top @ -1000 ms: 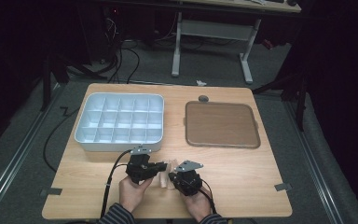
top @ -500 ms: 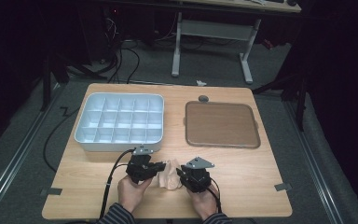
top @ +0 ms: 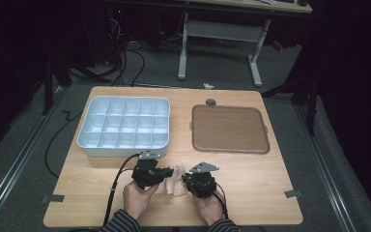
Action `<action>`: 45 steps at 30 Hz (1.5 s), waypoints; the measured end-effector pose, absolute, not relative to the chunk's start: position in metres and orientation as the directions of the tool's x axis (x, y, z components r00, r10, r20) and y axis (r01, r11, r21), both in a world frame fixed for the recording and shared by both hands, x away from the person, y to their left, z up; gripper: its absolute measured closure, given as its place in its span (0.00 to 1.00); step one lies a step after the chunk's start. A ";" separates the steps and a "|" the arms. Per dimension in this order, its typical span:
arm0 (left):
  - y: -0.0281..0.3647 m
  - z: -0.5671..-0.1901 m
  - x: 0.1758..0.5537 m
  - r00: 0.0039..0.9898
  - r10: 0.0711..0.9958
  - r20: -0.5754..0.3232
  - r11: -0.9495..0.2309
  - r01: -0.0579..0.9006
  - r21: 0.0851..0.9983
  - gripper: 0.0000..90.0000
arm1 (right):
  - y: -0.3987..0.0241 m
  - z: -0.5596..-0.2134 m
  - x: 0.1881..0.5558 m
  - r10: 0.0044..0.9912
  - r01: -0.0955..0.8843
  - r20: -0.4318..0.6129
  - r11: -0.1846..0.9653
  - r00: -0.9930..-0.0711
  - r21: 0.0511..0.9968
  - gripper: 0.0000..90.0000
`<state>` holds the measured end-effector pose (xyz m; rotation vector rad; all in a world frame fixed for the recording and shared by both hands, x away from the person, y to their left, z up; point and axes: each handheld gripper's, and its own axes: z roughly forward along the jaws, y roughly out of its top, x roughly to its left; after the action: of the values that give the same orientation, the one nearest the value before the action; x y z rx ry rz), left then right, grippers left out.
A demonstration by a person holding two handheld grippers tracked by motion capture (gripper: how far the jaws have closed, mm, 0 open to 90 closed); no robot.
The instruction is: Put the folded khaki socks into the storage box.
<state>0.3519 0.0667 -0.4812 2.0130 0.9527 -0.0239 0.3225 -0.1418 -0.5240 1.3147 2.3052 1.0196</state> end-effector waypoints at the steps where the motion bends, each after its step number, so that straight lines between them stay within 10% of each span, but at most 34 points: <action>1: 0.066 -0.481 0.352 0.707 0.612 -0.355 -0.316 0.630 0.710 0.97 | -0.142 -0.524 0.323 0.839 0.628 0.086 0.330 -0.537 0.705 0.90; 45: 0.046 -0.503 0.376 0.726 0.607 -0.324 -0.388 0.626 0.676 0.97 | -0.148 -0.508 0.311 0.804 0.581 0.099 0.332 -0.587 0.743 0.86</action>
<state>0.3759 0.0458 -0.5033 2.0966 0.9315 -0.0296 0.3107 -0.1475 -0.5084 1.2419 2.3145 1.1086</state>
